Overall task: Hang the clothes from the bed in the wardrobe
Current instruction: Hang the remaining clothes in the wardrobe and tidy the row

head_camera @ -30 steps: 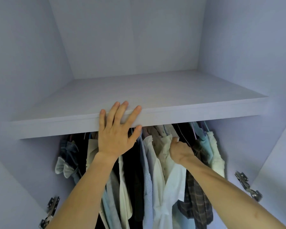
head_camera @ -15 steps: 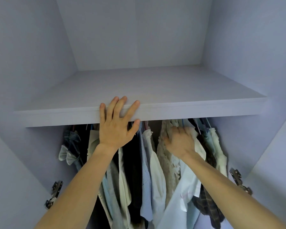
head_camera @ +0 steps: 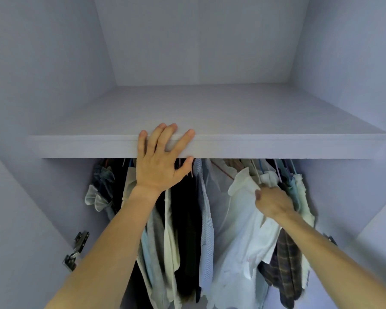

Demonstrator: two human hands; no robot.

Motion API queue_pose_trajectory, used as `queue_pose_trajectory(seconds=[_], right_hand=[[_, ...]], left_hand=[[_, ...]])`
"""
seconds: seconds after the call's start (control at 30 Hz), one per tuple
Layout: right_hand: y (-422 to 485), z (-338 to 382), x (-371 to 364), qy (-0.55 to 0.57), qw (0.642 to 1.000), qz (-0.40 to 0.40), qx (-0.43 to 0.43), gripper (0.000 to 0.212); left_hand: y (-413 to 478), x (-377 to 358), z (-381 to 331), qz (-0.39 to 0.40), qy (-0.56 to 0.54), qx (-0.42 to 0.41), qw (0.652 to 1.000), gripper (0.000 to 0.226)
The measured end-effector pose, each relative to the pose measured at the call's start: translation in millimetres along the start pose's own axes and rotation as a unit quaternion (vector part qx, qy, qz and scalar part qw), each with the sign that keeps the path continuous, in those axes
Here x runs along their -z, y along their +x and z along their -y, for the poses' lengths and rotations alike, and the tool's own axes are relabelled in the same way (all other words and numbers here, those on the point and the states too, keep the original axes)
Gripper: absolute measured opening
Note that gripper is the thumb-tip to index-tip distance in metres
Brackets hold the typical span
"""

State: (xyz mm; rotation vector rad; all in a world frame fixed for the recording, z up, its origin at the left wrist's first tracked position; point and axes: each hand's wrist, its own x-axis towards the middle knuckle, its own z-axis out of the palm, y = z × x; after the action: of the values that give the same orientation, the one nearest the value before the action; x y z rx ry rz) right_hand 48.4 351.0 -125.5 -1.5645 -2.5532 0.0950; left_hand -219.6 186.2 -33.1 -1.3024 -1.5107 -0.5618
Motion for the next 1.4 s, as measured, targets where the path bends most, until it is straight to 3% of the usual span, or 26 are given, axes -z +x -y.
queue_pose_trajectory(seconds=[0.2, 0.43, 0.67, 0.73, 0.83, 0.93, 1.07, 1.13, 1.27, 1.33, 1.4], right_hand=[[-13.0, 8.3, 2.6, -0.087, 0.993, -0.041, 0.069, 0.057], [-26.7, -13.1, 5.7, 0.015, 0.998, -0.017, -0.058, 0.060], [-31.2, -36.9, 4.0, 0.052, 0.994, -0.021, -0.099, 0.058], [-42.7, -31.4, 2.0, 0.075, 0.989, -0.056, -0.113, 0.049], [-75.5, 2.6, 0.5, 0.145, 0.973, -0.165, -0.073, 0.039], [-84.2, 54.5, -10.0, 0.235, 0.970, -0.059, 0.010, 0.041], [-61.2, 111.4, -32.4, 0.294, 0.948, 0.116, 0.031, 0.065], [-49.8, 128.9, -40.2, 0.299, 0.942, 0.143, 0.042, 0.070], [-29.8, 133.7, -44.8, 0.267, 0.953, 0.128, 0.062, 0.039], [-21.7, 127.3, -44.0, 0.242, 0.960, 0.122, 0.074, 0.040], [-16.9, 120.4, -41.0, 0.221, 0.964, 0.120, 0.089, 0.045]], left_hand=[[-1.8, -0.6, -5.6, 0.000, -0.013, 0.018, 1.000, 0.060], [0.1, 18.8, -17.0, 0.028, -0.032, 0.043, 0.998, 0.060], [-23.2, 36.1, -37.9, 0.026, -0.139, 0.124, 0.982, 0.063], [-64.5, 42.1, -45.6, 0.043, -0.205, 0.227, 0.951, 0.062], [-124.1, 47.9, -53.4, 0.167, -0.275, 0.410, 0.853, 0.054], [-151.2, 40.0, -50.6, 0.305, -0.257, 0.489, 0.776, 0.058], [-160.5, 21.7, -33.7, 0.409, -0.273, 0.515, 0.702, 0.073], [-160.3, 16.6, -28.2, 0.421, -0.269, 0.507, 0.702, 0.070], [-157.3, 10.3, -17.8, 0.409, -0.218, 0.494, 0.736, 0.064], [-159.1, 6.4, -9.6, 0.407, -0.179, 0.485, 0.753, 0.066], [-155.2, 0.6, -1.8, 0.421, -0.204, 0.475, 0.745, 0.064]])
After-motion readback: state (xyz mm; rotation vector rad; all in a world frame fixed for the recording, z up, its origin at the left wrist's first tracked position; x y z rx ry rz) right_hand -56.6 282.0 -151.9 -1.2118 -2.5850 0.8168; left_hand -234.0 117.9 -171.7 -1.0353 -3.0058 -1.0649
